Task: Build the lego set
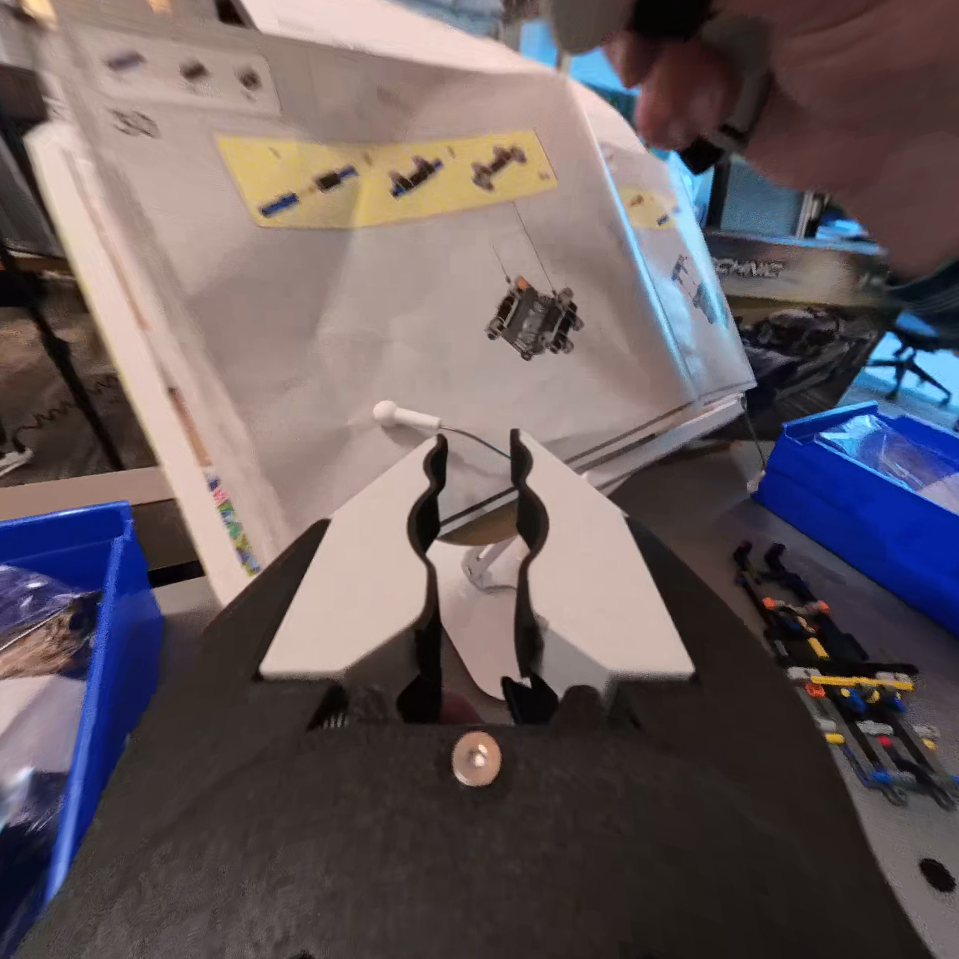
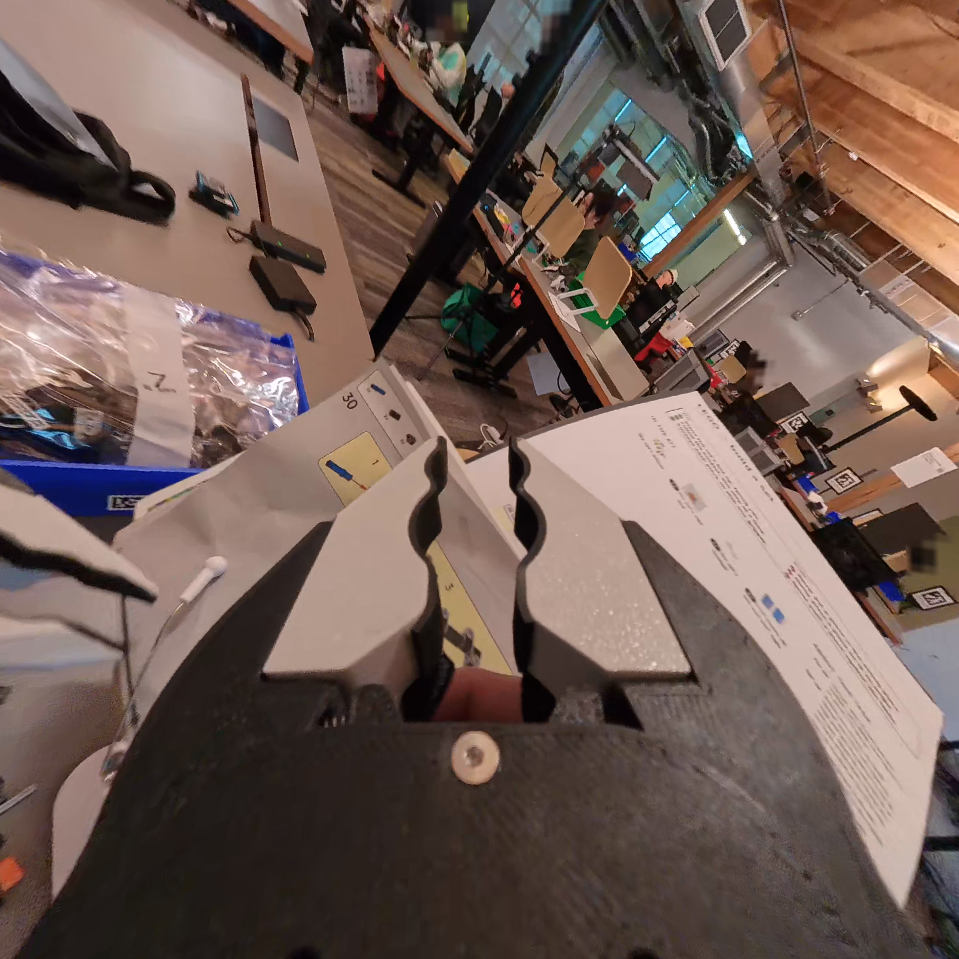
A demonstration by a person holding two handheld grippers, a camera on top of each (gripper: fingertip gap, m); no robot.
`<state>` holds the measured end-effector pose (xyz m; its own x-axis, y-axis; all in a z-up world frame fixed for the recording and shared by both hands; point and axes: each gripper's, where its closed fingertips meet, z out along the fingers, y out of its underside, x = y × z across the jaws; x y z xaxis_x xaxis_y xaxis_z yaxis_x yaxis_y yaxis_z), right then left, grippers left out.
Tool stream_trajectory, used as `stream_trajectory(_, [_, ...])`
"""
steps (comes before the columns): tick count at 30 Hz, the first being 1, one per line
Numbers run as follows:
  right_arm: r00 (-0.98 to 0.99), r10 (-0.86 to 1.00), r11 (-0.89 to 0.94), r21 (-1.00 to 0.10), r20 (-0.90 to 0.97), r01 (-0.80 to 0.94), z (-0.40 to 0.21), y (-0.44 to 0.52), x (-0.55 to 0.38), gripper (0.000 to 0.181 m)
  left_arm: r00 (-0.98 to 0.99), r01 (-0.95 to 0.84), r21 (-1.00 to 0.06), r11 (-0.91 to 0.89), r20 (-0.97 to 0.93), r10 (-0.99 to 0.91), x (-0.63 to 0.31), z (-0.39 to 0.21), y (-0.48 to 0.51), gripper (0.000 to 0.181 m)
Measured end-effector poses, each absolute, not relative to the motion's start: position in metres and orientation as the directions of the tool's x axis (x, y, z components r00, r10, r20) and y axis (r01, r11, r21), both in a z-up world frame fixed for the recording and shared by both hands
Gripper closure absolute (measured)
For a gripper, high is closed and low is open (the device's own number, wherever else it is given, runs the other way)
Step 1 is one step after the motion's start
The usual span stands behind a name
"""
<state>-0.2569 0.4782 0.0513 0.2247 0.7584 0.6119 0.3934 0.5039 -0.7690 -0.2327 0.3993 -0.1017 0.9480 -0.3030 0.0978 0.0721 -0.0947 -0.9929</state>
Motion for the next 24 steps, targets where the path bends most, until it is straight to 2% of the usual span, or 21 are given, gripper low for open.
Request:
stream_trajectory(2, [0.223, 0.767, 0.499, -0.778, 0.601, 0.381, 0.064, 0.471, -0.239, 0.161, 0.945, 0.096, -0.994, -0.057, 0.109, -0.307, -0.237, -0.092, 0.388, 0.158])
stream_trajectory(7, [0.15, 0.785, 0.495, -0.754, 0.601, 0.431, 0.061, 0.442, -0.193, 0.167, 0.973, -0.058, -0.998, -0.025, -0.051, -0.226, -0.26, -0.084, 0.368, 0.158])
stream_trajectory(12, [0.036, 0.743, 0.485, -0.575, 0.668, 0.659, -0.008, 0.449, -0.161, 0.171, 0.985, -0.009, -0.998, -0.064, 0.002, -0.175, -0.297, -0.07, 0.392, 0.144])
stream_trajectory(15, [-0.005, 0.743, 0.479, -0.527, 0.669, 0.702, -0.043, 0.451, -0.159, 0.176, 0.982, 0.029, -0.992, -0.123, 0.051, -0.183, -0.308, -0.08, 0.416, 0.139])
stream_trajectory(19, [-0.025, 0.752, 0.474, -0.513, 0.659, 0.716, -0.073, 0.454, -0.168, 0.178, 0.957, 0.117, -0.983, -0.14, 0.15, -0.249, -0.301, -0.081, 0.433, 0.151])
stream_trajectory(21, [-0.031, 0.76, 0.477, -0.525, 0.649, 0.705, -0.081, 0.453, -0.175, 0.177, 0.958, 0.117, -0.986, -0.116, 0.143, -0.247, -0.303, -0.077, 0.436, 0.179])
stream_trajectory(24, [-0.037, 0.778, 0.47, -0.541, 0.628, 0.697, -0.087, 0.451, -0.182, 0.179, 0.961, 0.091, -0.989, -0.114, 0.117, -0.249, -0.307, -0.076, 0.437, 0.181])
